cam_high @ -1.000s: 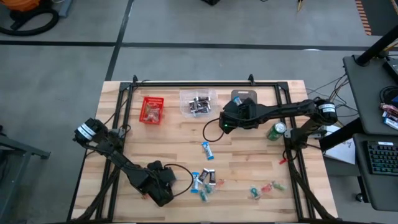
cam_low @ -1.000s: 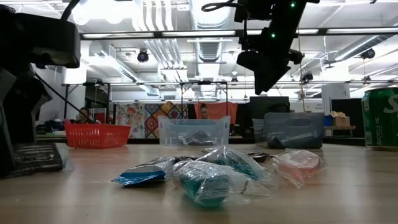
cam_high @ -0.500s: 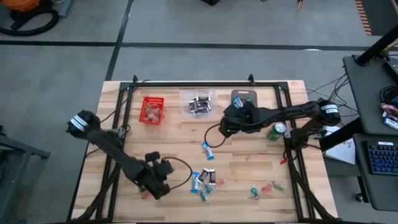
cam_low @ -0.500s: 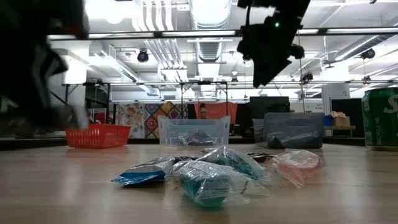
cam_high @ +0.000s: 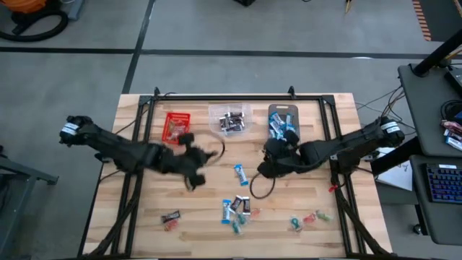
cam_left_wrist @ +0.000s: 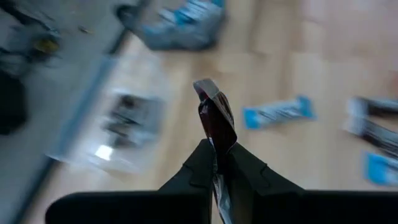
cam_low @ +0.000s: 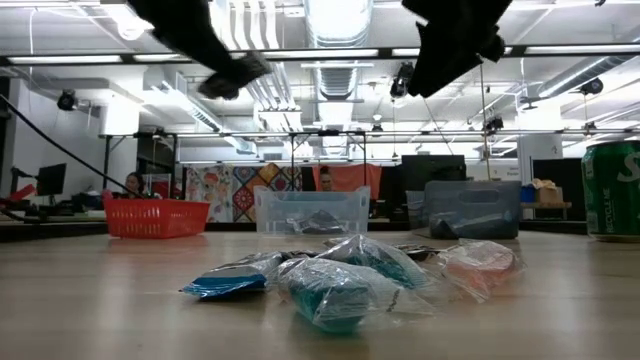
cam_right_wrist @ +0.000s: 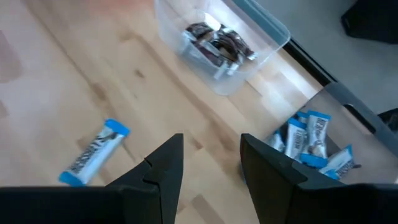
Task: Sort candy
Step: Put the black chocolate bar into the transparent bin, then put the red candy into the red bin
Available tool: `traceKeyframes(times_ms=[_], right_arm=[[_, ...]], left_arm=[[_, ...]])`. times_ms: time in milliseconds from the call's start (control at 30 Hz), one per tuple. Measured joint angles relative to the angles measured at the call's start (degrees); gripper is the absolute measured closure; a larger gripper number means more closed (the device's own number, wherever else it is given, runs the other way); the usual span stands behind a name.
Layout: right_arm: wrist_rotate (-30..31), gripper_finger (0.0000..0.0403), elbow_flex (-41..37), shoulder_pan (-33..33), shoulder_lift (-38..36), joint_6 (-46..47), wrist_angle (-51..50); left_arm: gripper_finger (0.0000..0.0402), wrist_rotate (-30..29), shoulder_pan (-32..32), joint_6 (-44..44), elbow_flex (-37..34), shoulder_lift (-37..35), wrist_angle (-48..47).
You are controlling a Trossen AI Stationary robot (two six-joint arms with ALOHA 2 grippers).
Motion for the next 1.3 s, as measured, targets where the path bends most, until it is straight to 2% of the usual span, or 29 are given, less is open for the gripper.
traceKeyframes(times_ms=[133, 233, 367, 567, 667, 833, 967, 1167, 1300], right_arm=[[1.59, 0.0254, -0.02, 3.69, 0.16, 3.31, -0.10], [2.15, 0.0254, -0.25, 6.10, 0.12, 5.20, -0.14], [3.03, 0.0254, -0.73, 8.74, 0.14, 8.11, -0.01], [3.01, 0.0254, -2.07, 11.45, 0.14, 12.73, -0.07], [2.96, 0.0254, -2.91, 12.26, 0.14, 14.73, -0.15], [2.40, 0.0254, -3.85, 12.73, 0.14, 17.45, -0.12], [-0.47, 0.0254, -4.00, 12.73, 0.14, 19.48, -0.12], [-8.54, 0.0254, -4.09, 12.84, 0.14, 21.84, 0.01], [-16.55, 0.0254, -4.82, 13.14, 0.14, 24.33, -0.01]], left_arm=[[0.0397, 2.78, 11.07, 10.73, -0.02, 0.08, 6.28], [0.0396, 10.44, 19.82, 15.74, -0.02, 1.81, 11.11], [0.0396, 19.39, 30.28, 17.14, -0.04, 6.47, 17.39], [0.0389, 21.97, 40.17, 16.91, 0.48, 14.91, 22.54], [0.0371, 25.41, 42.19, 16.94, 1.13, 17.87, 24.44], [0.0319, 25.62, 42.92, 18.43, 1.92, 20.83, 24.40], [0.0282, 25.67, 42.85, 18.66, 2.12, 21.00, 24.44], [0.0253, 26.18, 41.56, 18.42, 2.12, 19.60, 24.10], [0.0250, 26.43, 38.66, 18.03, 2.01, 18.07, 23.92]])
